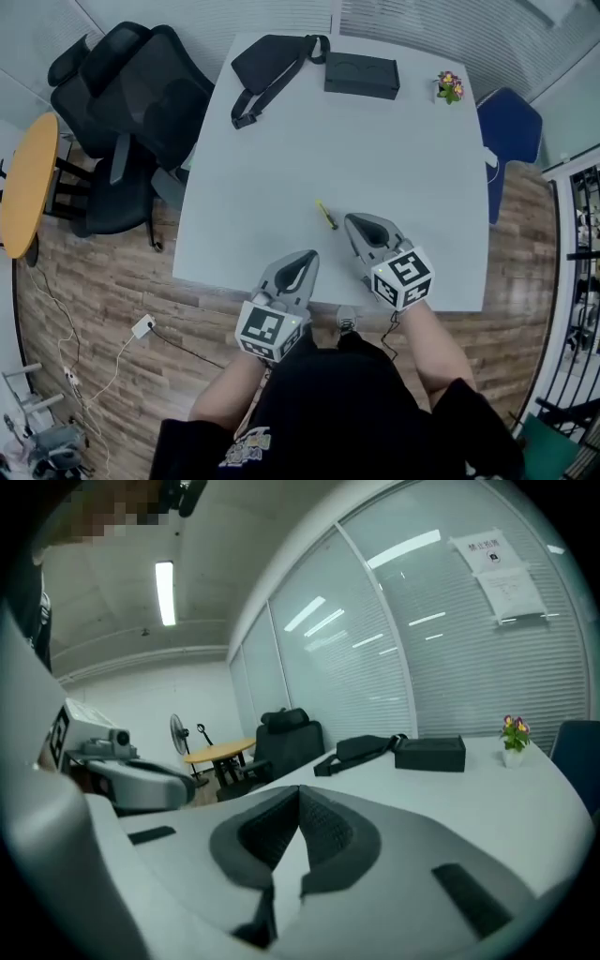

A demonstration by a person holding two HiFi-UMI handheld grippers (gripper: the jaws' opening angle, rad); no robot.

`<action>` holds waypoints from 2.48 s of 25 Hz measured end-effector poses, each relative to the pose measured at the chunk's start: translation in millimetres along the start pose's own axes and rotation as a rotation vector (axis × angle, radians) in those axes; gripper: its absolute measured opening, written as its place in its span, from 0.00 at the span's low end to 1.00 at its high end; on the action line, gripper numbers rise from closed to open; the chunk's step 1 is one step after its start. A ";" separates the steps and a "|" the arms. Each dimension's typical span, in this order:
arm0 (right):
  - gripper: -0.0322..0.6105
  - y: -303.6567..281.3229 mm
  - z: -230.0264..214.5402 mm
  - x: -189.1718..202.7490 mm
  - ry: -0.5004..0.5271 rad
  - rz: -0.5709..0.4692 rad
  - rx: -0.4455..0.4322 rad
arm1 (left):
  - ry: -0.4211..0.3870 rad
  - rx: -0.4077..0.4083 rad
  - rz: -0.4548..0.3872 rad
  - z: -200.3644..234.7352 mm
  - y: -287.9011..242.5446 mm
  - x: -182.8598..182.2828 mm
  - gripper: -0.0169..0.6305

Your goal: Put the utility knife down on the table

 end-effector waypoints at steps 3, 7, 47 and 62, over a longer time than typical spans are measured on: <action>0.05 24.8 15.5 -42.2 0.027 -0.089 -0.079 | -0.022 -0.056 -0.033 -14.6 2.2 -10.4 0.03; 0.05 57.1 32.3 -81.5 0.059 -0.168 -0.185 | -0.054 -0.147 -0.092 -37.0 10.8 -27.7 0.03; 0.05 226.0 229.2 -25.4 0.091 -0.191 0.132 | -0.062 0.100 -0.160 -141.3 219.8 -25.5 0.03; 0.05 248.0 244.7 -29.7 0.092 -0.218 0.163 | -0.074 0.130 -0.174 -160.0 231.7 -31.7 0.03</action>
Point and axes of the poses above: the fingertips, and each gripper's own axes: y backward along the fingers, z to its left, x out of its underside, the point moved 2 cm from there along y, backward along the fingers, and after that the axes turned 13 degrees about -z, right-handed, at the moved point
